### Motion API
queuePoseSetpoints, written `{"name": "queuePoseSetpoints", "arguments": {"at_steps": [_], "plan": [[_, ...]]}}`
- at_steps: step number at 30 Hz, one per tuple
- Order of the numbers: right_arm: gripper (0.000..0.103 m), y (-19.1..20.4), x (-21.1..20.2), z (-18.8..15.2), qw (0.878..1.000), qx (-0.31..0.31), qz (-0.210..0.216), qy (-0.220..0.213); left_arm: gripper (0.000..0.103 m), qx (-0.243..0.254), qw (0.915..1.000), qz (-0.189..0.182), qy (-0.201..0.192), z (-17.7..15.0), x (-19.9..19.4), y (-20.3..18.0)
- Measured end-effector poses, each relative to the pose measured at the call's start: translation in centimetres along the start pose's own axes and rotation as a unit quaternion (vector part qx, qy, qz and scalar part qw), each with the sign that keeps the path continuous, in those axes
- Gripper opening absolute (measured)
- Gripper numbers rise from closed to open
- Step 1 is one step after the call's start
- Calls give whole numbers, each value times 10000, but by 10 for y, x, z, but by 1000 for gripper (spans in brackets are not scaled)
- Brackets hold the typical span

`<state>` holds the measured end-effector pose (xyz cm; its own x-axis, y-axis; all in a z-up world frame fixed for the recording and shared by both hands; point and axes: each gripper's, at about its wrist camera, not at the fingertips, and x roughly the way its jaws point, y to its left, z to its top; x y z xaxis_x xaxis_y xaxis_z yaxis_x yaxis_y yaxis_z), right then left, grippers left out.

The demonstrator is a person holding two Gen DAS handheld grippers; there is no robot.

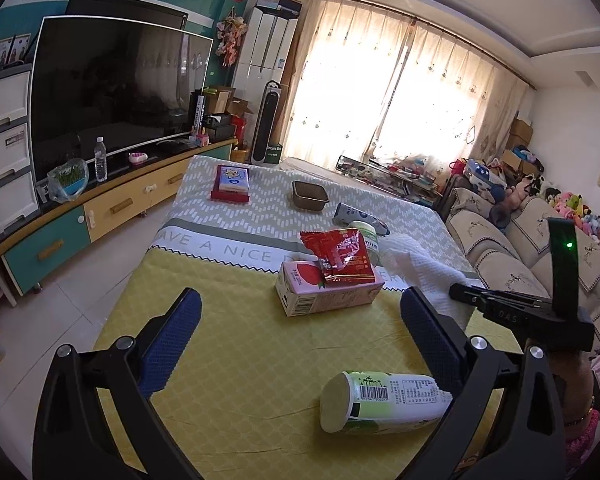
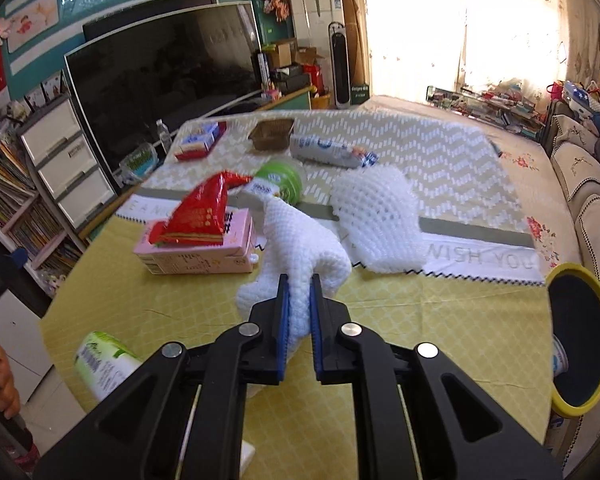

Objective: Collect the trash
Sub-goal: 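Carry the white cloth over the bin and open the right tool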

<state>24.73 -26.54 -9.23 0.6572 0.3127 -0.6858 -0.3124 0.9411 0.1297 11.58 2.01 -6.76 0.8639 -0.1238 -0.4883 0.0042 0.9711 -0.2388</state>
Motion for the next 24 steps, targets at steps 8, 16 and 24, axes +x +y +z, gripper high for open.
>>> {"name": "queuePoseSetpoints", "arguments": {"at_steps": [8,16,24], "plan": [[9,-52,-78,-13,9952,384,-559,-704,98,273,9995,-128,-36,3,-6,-25],[12,-158,-99,-36,9735,1107,-1922,-563,98,457,9989,-103,-10,5,-7,-43],[15,-247,-59,-50,9495,1394,-2806,164,98,582,9980,104,223,7,17,-51]]}}
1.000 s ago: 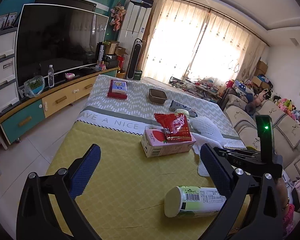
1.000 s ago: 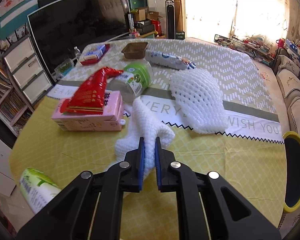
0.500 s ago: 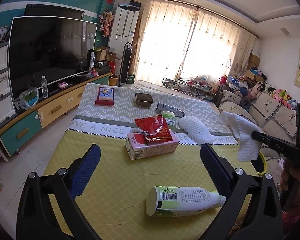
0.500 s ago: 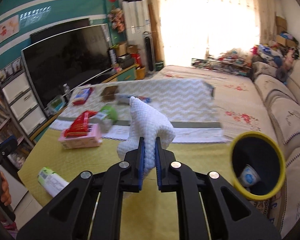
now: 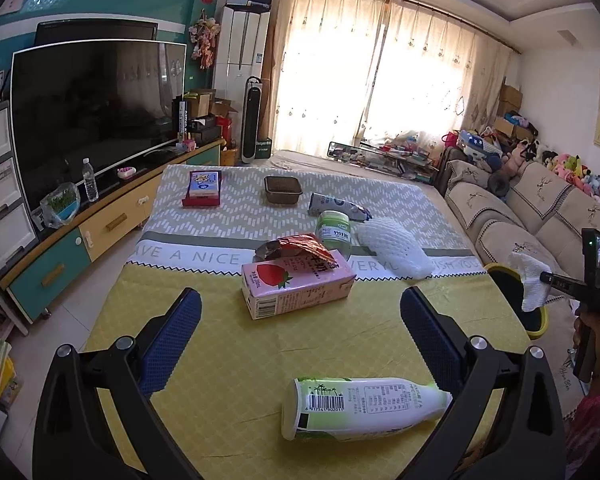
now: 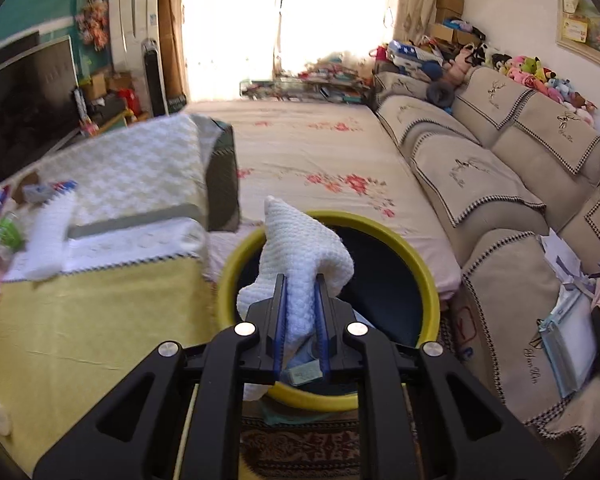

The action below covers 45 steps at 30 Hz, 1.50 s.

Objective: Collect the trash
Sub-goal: 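Carry the white cloth over the bin and open the right tool, then grasp the red snack bag with the left tool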

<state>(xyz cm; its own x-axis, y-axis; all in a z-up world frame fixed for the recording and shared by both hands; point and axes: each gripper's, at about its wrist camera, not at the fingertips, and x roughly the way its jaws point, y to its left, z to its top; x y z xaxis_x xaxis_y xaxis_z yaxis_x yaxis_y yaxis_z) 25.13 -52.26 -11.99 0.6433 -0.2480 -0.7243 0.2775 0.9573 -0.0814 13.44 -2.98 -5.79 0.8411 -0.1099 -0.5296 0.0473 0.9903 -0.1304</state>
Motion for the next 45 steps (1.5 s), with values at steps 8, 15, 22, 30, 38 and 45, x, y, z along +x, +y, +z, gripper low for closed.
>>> {"name": "queuePoseSetpoints", "arguments": {"at_steps": [8,15,22,30,38,45], "plan": [[60,0,32,-8,9973,7,-728,51,98,18,9996,170,232,3,25,0],[62,-1,22,-14,9988,254,-411,-25,98,356,9982,-2,491,15,51,-10],[62,6,23,-14,9992,355,-194,8,98,919,9918,-64,892,43,104,-20],[63,8,15,-10,9990,423,-47,-132,94,946,9841,-105,1503,48,175,-16],[64,1,19,-10,9984,554,-9,-102,74,843,9793,-186,1833,50,205,-12],[64,6,25,-10,9986,526,64,-73,54,945,9798,-202,1752,52,205,-14]]}}
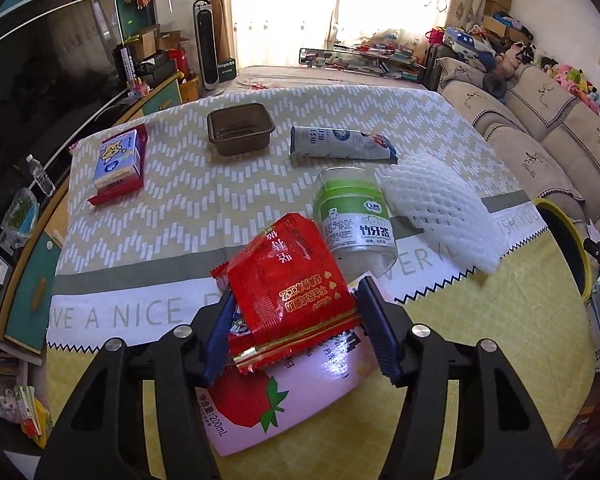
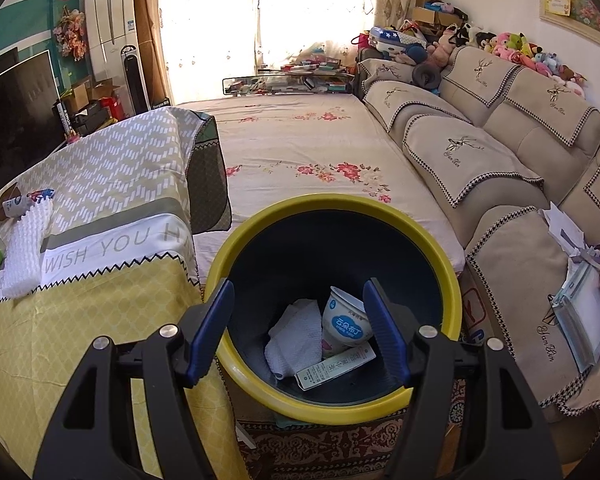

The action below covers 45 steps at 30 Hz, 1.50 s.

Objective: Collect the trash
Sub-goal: 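Grasp the red snack bag with the left tool, then carry the red snack bag over the bin and open the left tool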

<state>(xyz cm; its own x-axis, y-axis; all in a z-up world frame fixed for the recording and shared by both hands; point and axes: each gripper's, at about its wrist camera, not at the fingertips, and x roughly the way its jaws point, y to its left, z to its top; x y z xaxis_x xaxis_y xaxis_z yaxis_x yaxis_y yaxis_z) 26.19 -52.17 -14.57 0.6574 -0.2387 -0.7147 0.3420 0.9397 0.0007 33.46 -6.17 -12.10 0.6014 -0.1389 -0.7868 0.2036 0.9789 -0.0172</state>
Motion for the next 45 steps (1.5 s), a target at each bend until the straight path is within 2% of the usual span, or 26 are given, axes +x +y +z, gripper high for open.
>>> {"name": "queuePoseSetpoints", "arguments": {"at_steps": [1,2,6,16,20,27,33,39,45], "plan": [[64,0,0,0,10000,-1,12,-8,44,16,10000,22,-29,0,-1,0],[64,1,-1,0,10000,-1,18,-15,40,25,10000,44,-58,0,-3,0],[64,0,-2,0,10000,8,23,-28,31,25,9997,54,-237,1,-13,1],[64,-6,-11,0,9999,82,71,-107,28,248,9967,193,-745,7,-57,-12],[64,-11,-15,-1,9997,136,93,-160,28,399,9948,53,-937,11,-83,-32],[64,-33,-28,-4,9987,373,117,-329,28,1058,9877,-350,-1095,24,-109,-98],[64,-67,-43,-8,9964,675,63,-513,28,1534,9791,-849,-1030,39,-108,-166],[64,-111,-58,-17,9920,1052,-120,-690,28,2237,9627,-1233,-889,52,-94,-247],[64,-150,-64,-29,9865,1438,-329,-711,28,2920,9400,-1669,-576,59,-65,-336]]}}
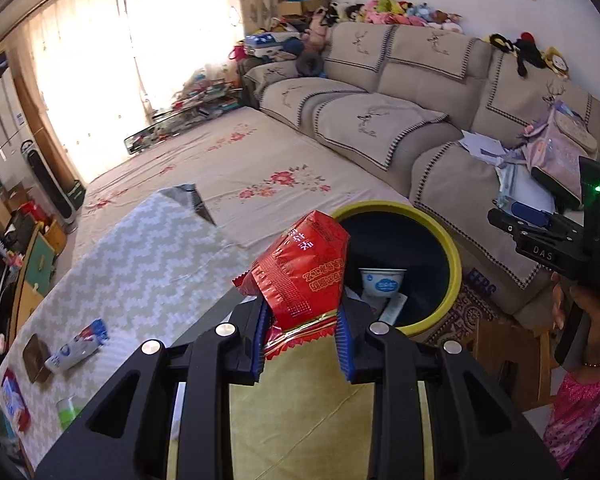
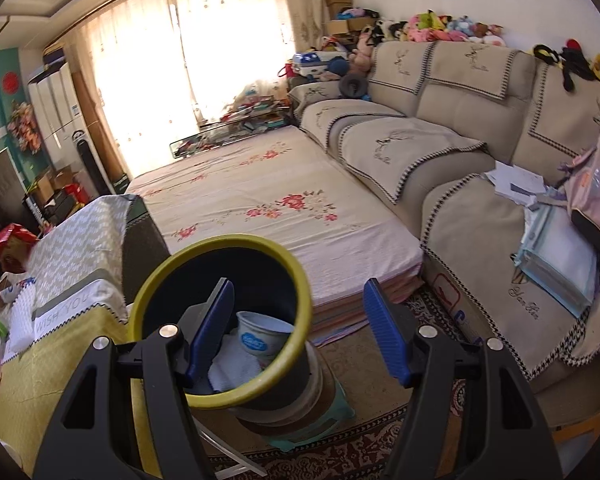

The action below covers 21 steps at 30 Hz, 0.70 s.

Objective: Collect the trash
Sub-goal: 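Carry the red snack bag over the bin and open the left tool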

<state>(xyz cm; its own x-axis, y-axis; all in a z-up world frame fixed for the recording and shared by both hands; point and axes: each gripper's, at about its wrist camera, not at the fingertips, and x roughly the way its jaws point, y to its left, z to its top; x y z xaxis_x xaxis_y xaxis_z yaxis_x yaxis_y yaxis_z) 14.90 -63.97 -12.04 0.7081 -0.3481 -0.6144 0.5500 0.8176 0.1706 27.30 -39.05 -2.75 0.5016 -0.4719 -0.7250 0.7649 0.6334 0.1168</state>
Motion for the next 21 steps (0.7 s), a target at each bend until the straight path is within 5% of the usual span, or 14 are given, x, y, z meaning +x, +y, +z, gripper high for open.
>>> {"name": "queuePoseSetpoints", "arguments": {"at_steps": [8,12,16,21], "plan": [[64,-29,-2,-6,9995,208,-211,53,32,725,9950,-524,447,35,84,-73],[64,-35,1,-8,9994,252,-226,99,65,727,9931,-585,714,41,117,-88],[64,-35,3,-10,9994,238,-192,138,86,469,9934,-720,763,41,126,-84],[64,-34,10,-10,9994,235,-120,202,89,339,9948,-717,635,37,105,-70]]}}
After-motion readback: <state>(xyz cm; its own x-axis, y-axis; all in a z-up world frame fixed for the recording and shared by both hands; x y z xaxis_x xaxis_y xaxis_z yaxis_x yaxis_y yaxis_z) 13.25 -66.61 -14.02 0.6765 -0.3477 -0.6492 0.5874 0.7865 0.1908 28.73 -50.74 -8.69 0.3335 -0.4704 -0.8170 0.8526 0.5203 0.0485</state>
